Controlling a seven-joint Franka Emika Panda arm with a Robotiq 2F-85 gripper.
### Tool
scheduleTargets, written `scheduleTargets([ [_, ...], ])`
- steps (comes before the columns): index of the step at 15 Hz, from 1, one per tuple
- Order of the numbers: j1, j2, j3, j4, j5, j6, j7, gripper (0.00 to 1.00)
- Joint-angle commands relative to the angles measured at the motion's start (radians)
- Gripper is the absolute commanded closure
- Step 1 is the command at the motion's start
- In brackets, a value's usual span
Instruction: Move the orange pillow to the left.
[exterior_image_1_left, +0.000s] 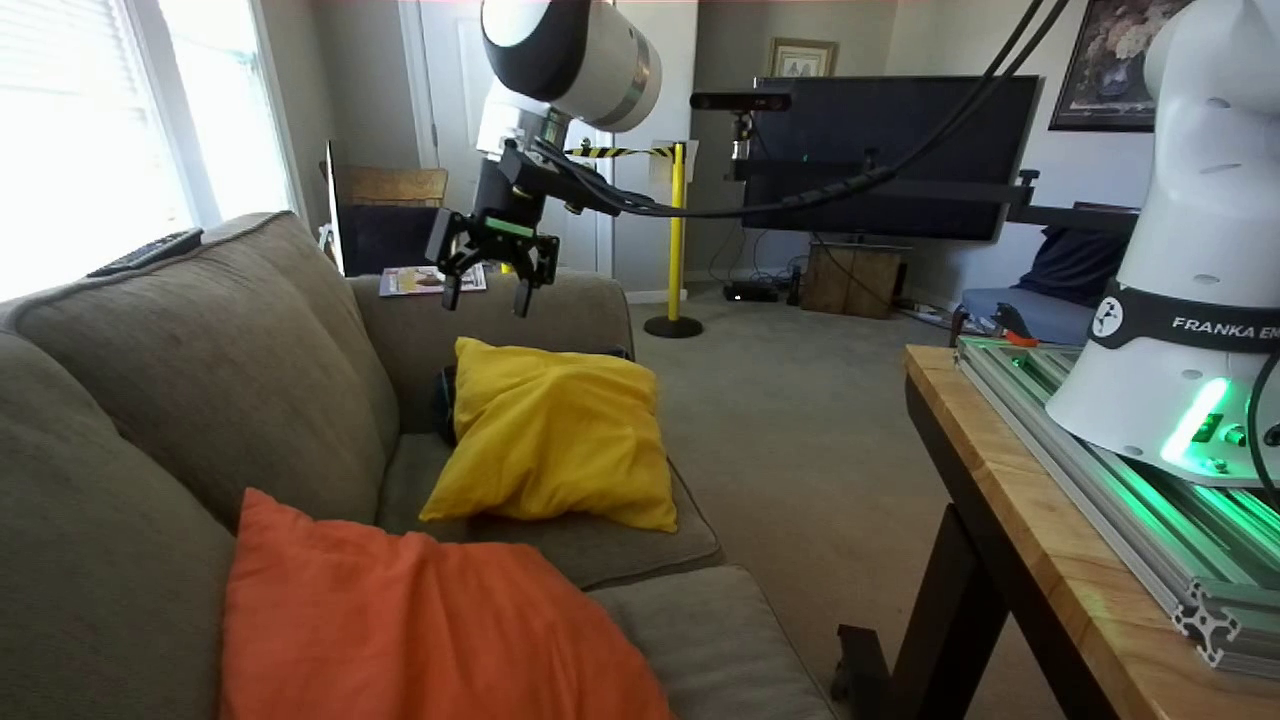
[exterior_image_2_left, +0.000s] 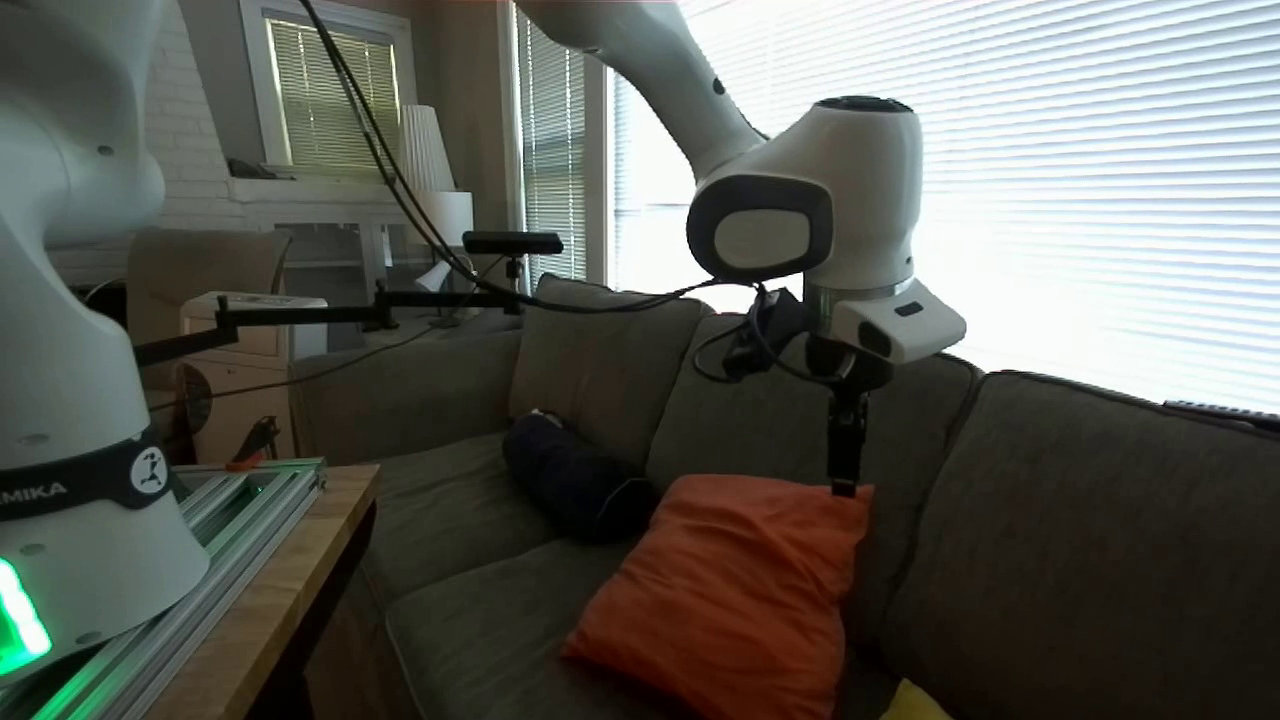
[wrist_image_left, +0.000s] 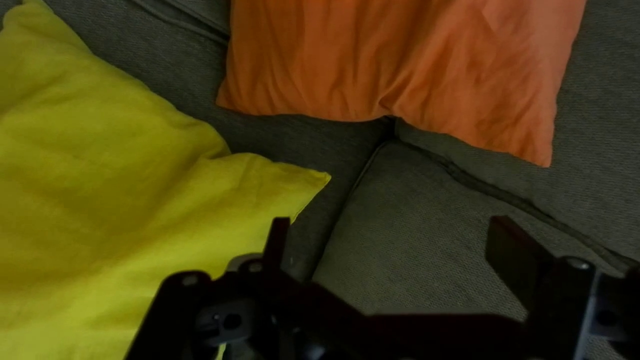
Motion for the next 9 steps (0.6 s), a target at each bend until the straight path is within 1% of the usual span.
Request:
scheduleTargets([
  [1, -0.049, 0.039, 0.054, 0.038, 0.041, 0.016, -0.024, 0.0],
  [2, -0.051, 0.075, 0.061, 0.073, 0.048, 0.014, -0.007, 0.0],
  [5, -0.067, 0.183, 0.103, 0.186, 0.069, -0.002, -0.008, 0.0],
  [9, -0.054, 0.334, 0.136, 0.358, 0.05, -0.026, 0.011, 0.0],
])
